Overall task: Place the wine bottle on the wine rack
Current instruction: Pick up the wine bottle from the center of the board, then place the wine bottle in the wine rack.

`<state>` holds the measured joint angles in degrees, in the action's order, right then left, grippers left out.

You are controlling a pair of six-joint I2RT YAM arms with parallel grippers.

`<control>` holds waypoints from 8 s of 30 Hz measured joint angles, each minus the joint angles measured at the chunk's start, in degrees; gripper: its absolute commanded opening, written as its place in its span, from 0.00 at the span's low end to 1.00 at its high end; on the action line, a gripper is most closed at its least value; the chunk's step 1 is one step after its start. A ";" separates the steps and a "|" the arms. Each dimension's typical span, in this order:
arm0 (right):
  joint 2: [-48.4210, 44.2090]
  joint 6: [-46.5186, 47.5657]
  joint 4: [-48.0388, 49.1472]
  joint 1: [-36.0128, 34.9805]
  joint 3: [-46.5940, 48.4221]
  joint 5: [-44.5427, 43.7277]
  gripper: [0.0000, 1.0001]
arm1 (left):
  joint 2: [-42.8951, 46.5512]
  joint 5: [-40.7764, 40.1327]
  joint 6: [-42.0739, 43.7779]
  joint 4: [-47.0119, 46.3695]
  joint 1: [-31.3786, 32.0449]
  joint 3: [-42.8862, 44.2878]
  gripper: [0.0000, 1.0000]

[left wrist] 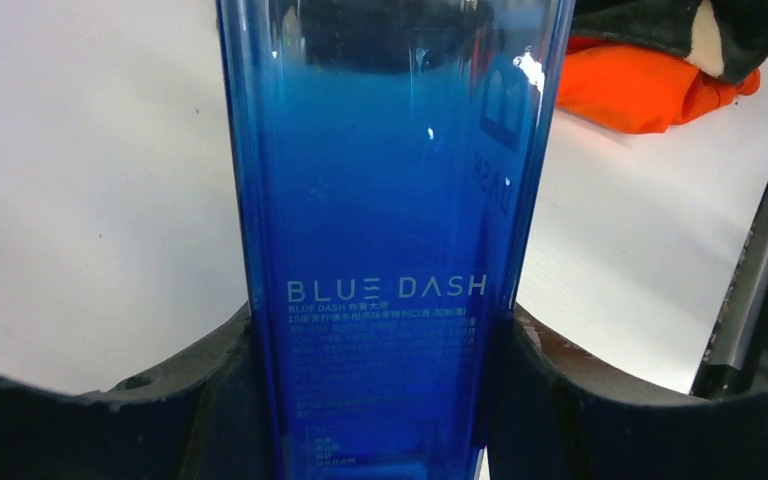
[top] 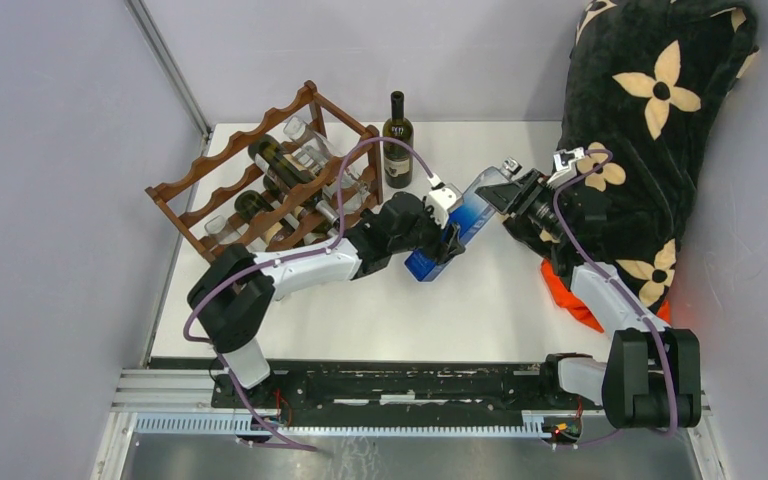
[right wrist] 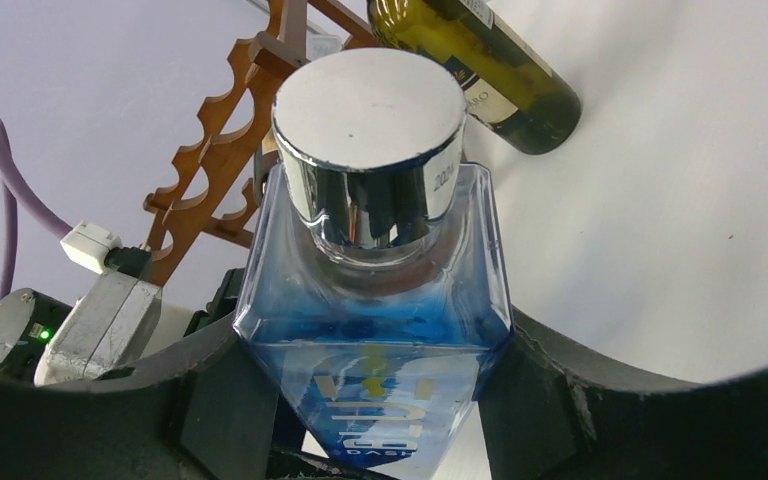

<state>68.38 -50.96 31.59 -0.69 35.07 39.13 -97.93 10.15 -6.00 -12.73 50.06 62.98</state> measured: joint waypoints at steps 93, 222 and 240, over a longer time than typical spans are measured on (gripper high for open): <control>-0.81 116.69 -72.35 -10.01 9.40 12.15 0.00 | 20.98 -2.21 28.74 34.12 1.77 2.60 1.00; 46.58 32.06 -14.12 -59.23 50.60 -43.56 0.01 | 32.89 -33.90 16.63 45.79 1.03 28.70 1.00; 54.58 32.17 -14.62 -60.24 60.59 -47.25 0.34 | 32.41 -36.28 20.57 46.10 1.03 28.72 1.00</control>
<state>122.96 -18.79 16.97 -60.93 95.66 -8.12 -65.52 -26.13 14.57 33.36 51.09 91.70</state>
